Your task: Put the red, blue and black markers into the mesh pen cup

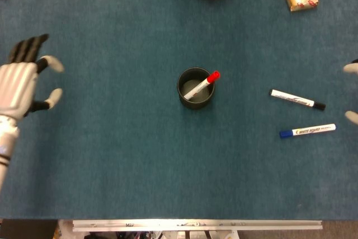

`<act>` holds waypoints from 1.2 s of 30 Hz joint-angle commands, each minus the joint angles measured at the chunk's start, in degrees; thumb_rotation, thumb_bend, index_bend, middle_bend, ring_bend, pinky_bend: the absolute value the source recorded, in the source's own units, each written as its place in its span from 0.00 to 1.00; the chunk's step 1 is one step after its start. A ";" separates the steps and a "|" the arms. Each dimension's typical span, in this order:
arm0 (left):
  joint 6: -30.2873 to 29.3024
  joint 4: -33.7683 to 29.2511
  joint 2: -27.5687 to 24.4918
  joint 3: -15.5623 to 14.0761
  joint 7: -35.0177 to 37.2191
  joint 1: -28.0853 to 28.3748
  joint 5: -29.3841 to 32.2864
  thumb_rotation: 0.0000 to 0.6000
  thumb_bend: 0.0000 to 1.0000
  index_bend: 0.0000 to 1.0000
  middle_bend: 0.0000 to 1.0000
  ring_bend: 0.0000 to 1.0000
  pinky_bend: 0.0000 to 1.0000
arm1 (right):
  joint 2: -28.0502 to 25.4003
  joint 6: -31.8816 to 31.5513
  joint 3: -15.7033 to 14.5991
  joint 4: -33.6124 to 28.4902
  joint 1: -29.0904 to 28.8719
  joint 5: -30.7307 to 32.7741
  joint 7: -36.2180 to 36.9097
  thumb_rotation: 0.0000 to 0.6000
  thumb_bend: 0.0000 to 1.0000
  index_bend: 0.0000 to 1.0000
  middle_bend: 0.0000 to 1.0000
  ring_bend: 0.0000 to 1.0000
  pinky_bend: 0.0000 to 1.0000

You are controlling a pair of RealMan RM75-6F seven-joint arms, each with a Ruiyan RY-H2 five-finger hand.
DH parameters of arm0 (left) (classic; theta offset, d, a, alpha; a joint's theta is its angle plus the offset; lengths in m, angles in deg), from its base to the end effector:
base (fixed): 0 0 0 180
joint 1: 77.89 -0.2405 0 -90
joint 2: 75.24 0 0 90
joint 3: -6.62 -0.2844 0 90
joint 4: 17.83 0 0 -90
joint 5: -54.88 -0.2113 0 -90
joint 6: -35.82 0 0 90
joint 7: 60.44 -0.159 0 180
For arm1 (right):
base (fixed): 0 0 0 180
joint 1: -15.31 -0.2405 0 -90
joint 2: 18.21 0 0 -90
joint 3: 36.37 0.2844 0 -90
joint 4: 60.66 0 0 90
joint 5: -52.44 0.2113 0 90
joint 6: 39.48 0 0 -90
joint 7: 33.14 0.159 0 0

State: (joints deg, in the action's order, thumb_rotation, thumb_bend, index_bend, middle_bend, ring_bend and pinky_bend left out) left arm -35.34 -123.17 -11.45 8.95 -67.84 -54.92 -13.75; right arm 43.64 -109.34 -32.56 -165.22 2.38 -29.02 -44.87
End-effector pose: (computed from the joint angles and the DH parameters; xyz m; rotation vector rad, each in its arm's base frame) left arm -0.2688 0.2778 0.1238 -1.5144 -1.1246 -0.8957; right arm -0.2847 -0.2344 0.1304 1.6184 -0.9935 0.8115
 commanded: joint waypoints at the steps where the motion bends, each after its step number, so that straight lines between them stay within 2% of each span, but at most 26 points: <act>1: -3.00 1.42 -0.16 -1.44 -0.17 -2.65 -2.04 1.00 0.29 0.40 0.06 0.01 0.00 | 1.84 3.07 -0.82 -1.23 -2.02 0.54 -4.23 1.00 0.00 0.32 0.26 0.19 0.31; 7: -4.62 3.95 1.15 -2.81 2.45 -5.72 -3.95 1.00 0.29 0.40 0.06 0.01 0.00 | 5.58 6.05 -2.23 -0.42 -3.65 2.23 -9.62 1.00 0.01 0.33 0.26 0.19 0.31; 14: -5.04 6.22 1.91 -2.55 5.21 -7.61 -4.60 1.00 0.29 0.40 0.06 0.01 0.00 | 9.22 7.44 -4.09 1.34 -4.33 3.08 -13.57 1.00 0.10 0.36 0.26 0.19 0.31; 25: -4.38 7.45 2.29 -1.76 5.81 -8.65 -5.14 1.00 0.29 0.40 0.06 0.01 0.00 | 13.17 8.32 -6.10 4.27 -4.64 3.44 -15.21 1.00 0.20 0.43 0.26 0.19 0.31; 30: -4.03 7.80 2.36 -1.51 6.06 -9.10 -5.21 1.00 0.29 0.40 0.06 0.01 0.00 | 14.28 8.55 -6.63 5.48 -4.84 3.69 -16.25 1.00 0.21 0.43 0.26 0.19 0.31; 36: -3.58 8.44 2.62 -1.36 6.42 -9.60 -5.38 1.00 0.29 0.40 0.06 0.01 0.00 | 15.42 9.03 -7.14 6.81 -5.10 4.37 -17.43 1.00 0.27 0.43 0.26 0.19 0.31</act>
State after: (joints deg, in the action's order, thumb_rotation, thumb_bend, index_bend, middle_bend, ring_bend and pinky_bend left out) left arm -38.94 -114.74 -8.84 7.59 -61.43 -64.50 -19.12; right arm 58.98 -100.38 -39.64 -158.48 -2.67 -24.73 -62.22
